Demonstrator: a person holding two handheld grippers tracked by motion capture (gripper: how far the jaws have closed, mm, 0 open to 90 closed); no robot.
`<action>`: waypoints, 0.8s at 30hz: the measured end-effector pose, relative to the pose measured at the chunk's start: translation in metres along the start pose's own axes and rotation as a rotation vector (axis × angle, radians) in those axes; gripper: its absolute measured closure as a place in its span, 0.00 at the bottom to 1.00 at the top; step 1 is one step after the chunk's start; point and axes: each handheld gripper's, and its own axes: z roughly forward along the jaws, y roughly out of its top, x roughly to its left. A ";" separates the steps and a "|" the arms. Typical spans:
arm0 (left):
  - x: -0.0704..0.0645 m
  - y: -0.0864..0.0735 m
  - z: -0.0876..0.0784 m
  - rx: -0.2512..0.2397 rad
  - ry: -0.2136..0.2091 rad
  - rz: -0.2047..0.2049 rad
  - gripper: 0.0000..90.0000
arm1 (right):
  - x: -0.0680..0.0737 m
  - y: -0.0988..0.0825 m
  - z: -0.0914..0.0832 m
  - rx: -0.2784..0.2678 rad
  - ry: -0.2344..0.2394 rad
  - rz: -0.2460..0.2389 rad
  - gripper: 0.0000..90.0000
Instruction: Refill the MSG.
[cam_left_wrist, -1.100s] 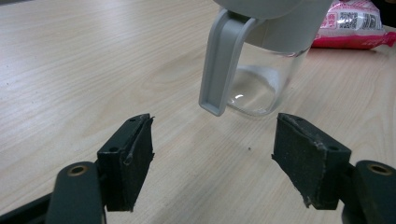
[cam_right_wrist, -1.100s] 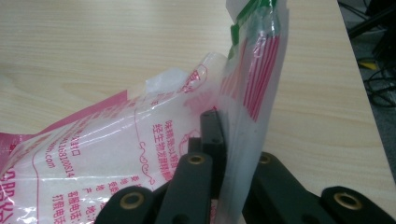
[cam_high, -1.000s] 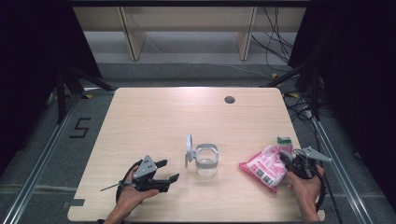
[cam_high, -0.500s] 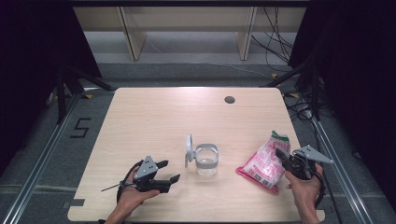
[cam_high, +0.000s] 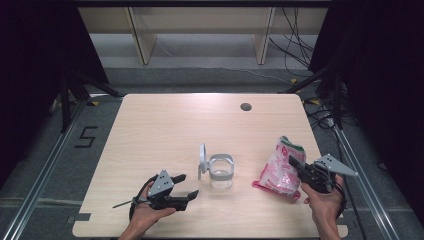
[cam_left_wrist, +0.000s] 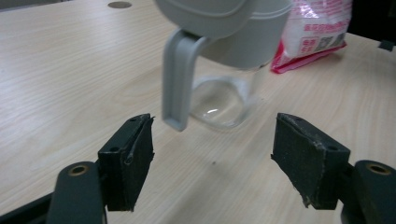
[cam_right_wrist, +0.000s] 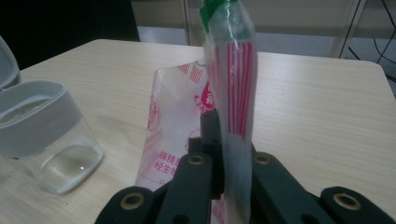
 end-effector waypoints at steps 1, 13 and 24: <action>-0.004 0.002 0.000 0.001 -0.004 0.007 0.32 | 0.003 0.001 0.000 -0.003 -0.001 0.000 1.00; -0.062 0.011 0.037 0.042 -0.175 0.065 0.32 | 0.026 0.016 -0.004 -0.032 0.067 -0.057 1.00; -0.078 0.023 0.070 0.038 -0.195 0.068 0.32 | 0.042 0.024 -0.005 -0.038 0.095 -0.097 1.00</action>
